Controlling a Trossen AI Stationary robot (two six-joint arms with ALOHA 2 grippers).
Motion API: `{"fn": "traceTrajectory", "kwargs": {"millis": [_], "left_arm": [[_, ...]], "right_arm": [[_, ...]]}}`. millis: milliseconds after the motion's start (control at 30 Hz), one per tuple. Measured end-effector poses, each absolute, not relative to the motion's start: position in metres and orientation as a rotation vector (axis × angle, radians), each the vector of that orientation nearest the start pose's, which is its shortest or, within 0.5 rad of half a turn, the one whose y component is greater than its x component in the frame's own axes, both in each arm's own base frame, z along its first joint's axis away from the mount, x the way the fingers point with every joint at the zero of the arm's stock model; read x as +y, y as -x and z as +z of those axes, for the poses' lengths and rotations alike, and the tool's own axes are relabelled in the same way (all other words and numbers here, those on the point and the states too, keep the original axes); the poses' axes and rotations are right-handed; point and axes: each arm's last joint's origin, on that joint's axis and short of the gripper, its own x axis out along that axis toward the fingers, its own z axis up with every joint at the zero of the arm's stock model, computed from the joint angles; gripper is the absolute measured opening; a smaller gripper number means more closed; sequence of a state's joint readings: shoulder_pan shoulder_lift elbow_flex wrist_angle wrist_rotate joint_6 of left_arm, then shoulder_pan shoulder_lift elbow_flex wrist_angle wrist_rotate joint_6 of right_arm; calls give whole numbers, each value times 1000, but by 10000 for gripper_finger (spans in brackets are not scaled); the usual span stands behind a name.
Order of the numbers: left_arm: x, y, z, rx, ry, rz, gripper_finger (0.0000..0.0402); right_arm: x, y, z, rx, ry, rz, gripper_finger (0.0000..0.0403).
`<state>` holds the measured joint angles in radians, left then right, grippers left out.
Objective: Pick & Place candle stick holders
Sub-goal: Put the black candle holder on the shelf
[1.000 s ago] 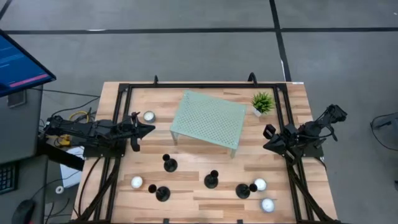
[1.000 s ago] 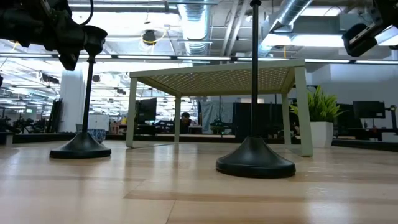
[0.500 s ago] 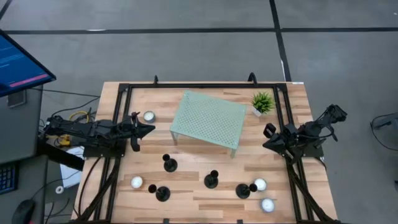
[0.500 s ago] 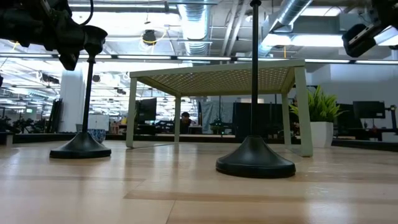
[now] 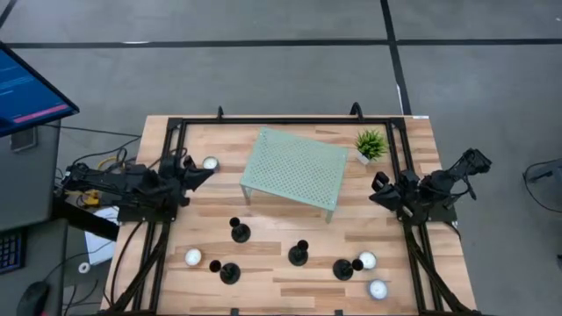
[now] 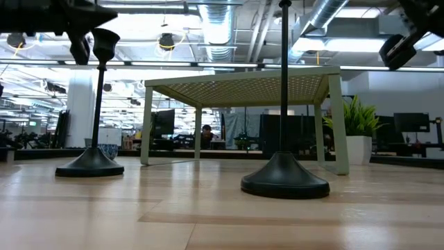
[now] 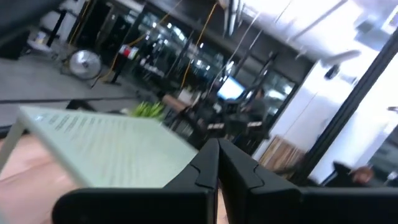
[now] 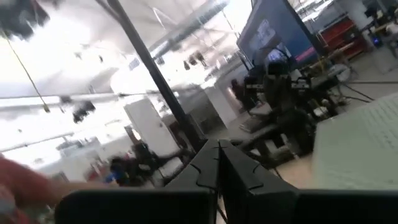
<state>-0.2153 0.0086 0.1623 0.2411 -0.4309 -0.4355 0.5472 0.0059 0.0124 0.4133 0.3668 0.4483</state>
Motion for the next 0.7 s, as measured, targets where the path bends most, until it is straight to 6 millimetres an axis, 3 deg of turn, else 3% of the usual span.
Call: {"fn": "traceTrajectory", "kwargs": {"millis": [100,233,467,700], "left_arm": [[-5,-76,241,-441,558,95,8],[-5,-76,241,-442,559,103,8],[-4,-75,243,-457,564,102,8],[-4,-74,245,-478,692,88,6]], "right_arm": [[32,-72,228,-472,-643,279,1],[22,-54,277,-554,-434,250,17],[11,-43,342,-148,-176,77,71],[28,-71,382,203,7,7,119]]}}
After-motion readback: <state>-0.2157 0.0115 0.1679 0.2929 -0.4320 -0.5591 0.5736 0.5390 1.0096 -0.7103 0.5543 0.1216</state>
